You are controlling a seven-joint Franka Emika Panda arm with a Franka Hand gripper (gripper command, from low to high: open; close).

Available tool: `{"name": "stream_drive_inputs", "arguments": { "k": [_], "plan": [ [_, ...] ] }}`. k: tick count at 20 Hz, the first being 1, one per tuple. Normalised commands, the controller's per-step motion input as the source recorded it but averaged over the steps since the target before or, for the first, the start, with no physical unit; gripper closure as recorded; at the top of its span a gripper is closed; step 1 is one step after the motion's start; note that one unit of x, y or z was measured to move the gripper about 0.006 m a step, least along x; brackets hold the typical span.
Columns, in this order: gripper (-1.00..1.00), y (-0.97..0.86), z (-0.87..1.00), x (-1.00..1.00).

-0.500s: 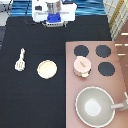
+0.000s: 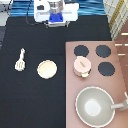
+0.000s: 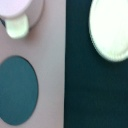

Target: Take the lid off the pot, put the pot on the plate, and use the tool to push the pot to the front of the table.

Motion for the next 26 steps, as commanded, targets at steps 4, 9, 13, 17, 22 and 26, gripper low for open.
{"name": "stream_drive_inputs", "arguments": {
  "k": [4, 9, 13, 17, 22, 26],
  "plan": [
    [-1.0, 0.66, 0.46, 0.9],
    [-1.0, 0.51, 0.41, 0.99],
    [-1.0, 0.43, 0.35, 1.0],
    [-1.0, 0.48, 0.17, 1.0],
    [-1.0, 0.56, -0.09, 0.92],
    [-1.0, 0.56, -0.38, 0.72]
  ]
}}
